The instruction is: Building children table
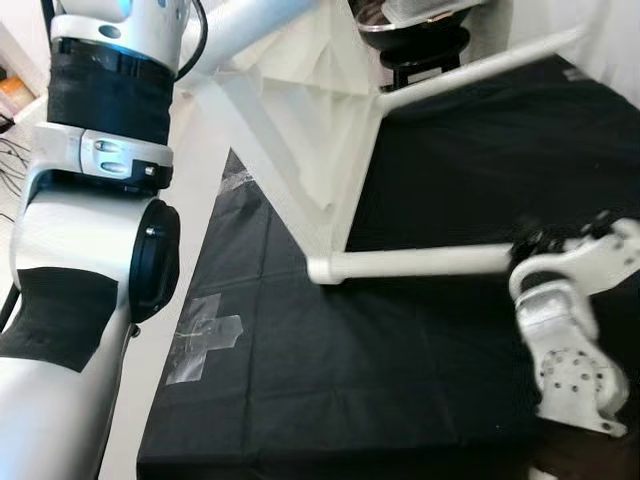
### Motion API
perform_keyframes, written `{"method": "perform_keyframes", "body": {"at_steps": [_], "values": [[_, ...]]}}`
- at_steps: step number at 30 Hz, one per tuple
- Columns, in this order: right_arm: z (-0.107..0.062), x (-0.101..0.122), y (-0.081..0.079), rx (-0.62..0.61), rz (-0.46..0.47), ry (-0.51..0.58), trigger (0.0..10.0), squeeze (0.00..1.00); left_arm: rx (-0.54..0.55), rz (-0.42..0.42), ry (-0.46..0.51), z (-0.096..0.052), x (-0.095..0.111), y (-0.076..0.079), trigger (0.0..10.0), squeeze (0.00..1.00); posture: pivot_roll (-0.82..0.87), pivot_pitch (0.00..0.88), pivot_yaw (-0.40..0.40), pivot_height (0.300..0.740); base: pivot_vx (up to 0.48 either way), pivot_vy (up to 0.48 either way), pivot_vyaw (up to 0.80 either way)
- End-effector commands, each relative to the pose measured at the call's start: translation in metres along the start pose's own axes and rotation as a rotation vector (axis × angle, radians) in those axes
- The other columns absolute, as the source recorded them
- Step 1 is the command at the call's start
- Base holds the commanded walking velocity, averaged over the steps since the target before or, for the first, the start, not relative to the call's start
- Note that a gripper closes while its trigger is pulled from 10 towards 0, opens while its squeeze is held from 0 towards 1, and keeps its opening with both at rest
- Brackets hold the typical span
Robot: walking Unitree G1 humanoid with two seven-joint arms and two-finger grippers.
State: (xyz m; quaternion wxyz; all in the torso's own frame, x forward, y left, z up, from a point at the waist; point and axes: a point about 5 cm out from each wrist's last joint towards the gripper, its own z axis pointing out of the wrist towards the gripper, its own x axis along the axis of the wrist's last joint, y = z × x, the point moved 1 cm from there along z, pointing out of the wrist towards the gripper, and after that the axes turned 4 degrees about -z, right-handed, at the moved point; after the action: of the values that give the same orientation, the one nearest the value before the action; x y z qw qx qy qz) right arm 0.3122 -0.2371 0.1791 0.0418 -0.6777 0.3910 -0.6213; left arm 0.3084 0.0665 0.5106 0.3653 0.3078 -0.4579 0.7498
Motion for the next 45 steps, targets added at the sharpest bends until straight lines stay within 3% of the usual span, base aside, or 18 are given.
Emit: {"method": "perform_keyframes", "body": {"at_steps": [1, 3, 11, 21, 24, 26, 30, 31, 32, 33, 35, 37, 38, 45], "values": [[0.008, -0.036, 0.046, -0.257, -0.19, -0.131, 10.0, 1.0, -0.041, -0.039, -0.011, -0.017, -0.003, 0.003, 10.0, 0.0, 0.0, 0.157, 0.249, 0.74, 0.0, 0.0, 0.0], [0.007, -0.025, 0.061, -0.358, -0.237, -0.06, 10.0, 1.0, -0.118, -0.098, -0.032, -0.03, -0.011, 0.014, 10.0, 0.0, -0.01, 0.155, 0.238, 0.74, 0.0, 0.0, 0.0], [-0.002, -0.001, 0.063, -0.378, -0.307, 0.055, 10.0, 1.0, -0.153, -0.129, -0.026, -0.037, -0.017, 0.02, 10.0, 0.0, -0.03, 0.151, 0.215, 0.74, 0.0, 0.0, 0.0], [-0.024, 0.043, 0.098, -0.491, -0.307, 0.184, 10.0, 1.0, -0.165, -0.165, -0.001, -0.041, -0.021, 0.028, 10.0, 0.0, -0.07, 0.16, 0.2, 0.74, 0.0, 0.0, 0.0], [-0.028, 0.05, 0.104, -0.5, -0.269, 0.194, 10.0, 1.0, -0.163, -0.173, 0.001, -0.043, -0.021, 0.03, 10.0, 0.0, -0.07, 0.164, 0.198, 0.74, 0.0, 0.0, 0.0], [-0.032, 0.062, 0.108, -0.487, -0.171, 0.221, 10.0, 1.0, -0.16, -0.178, 0.001, -0.046, -0.022, 0.029, 10.0, 0.0, -0.08, 0.17, 0.195, 0.74, 0.0, 0.0, 0.0], [-0.034, 0.065, 0.11, -0.489, -0.145, 0.23, 10.0, 1.0, -0.159, -0.179, 0.001, -0.047, -0.022, 0.029, 10.0, 0.0, -0.08, 0.17, 0.195, 0.74, 0.0, 0.0, 0.0], [-0.037, 0.069, 0.113, -0.494, -0.025, 0.226, 10.0, 1.0, -0.158, -0.181, 0.003, -0.049, -0.022, 0.029, 10.0, 0.0, -0.08, 0.176, 0.192, 0.74, 0.0, 0.0, 0.0], [-0.037, 0.069, 0.113, -0.494, -0.025, 0.226, 10.0, 1.0, -0.158, -0.181, 0.003, -0.049, -0.022, 0.029, 10.0, 0.0, -0.08, 0.176, 0.192, 0.74, 0.0, 0.0, 0.0], [-0.041, 0.071, 0.116, -0.498, 0.078, 0.222, 10.0, 1.0, -0.157, -0.183, 0.005, -0.05, -0.022, 0.029, 10.0, 0.0, -0.09, 0.178, 0.194, 0.74, 0.0, 0.0, 0.0], [-0.041, 0.071, 0.116, -0.498, 0.078, 0.222, 10.0, 1.0, -0.157, -0.183, 0.005, -0.05, -0.022, 0.029, 10.0, 0.0, -0.09, 0.178, 0.194, 0.74, 0.0, 0.0, 0.0], [-0.047, 0.078, 0.11, -0.417, 0.274, 0.263, 10.0, 1.0, -0.157, -0.184, 0.006, -0.052, -0.021, 0.029, 10.0, 0.0, -0.09, 0.181, 0.193, 0.74, 0.0, 0.0, 0.0], [-0.052, 0.08, 0.108, -0.386, 0.321, 0.288, 10.0, 1.0, -0.158, -0.185, 0.005, -0.052, -0.021, 0.03, 10.0, 0.0, -0.09, 0.185, 0.199, 0.74, 0.0, 0.0, 0.0], [-0.063, 0.087, 0.115, -0.374, 0.356, 0.343, 10.0, 1.0, -0.158, -0.189, 0.0, -0.054, -0.021, 0.031, 10.0, 0.0, -0.1, 0.191, 0.206, 0.74, 0.0, 0.0, 0.0]]}}
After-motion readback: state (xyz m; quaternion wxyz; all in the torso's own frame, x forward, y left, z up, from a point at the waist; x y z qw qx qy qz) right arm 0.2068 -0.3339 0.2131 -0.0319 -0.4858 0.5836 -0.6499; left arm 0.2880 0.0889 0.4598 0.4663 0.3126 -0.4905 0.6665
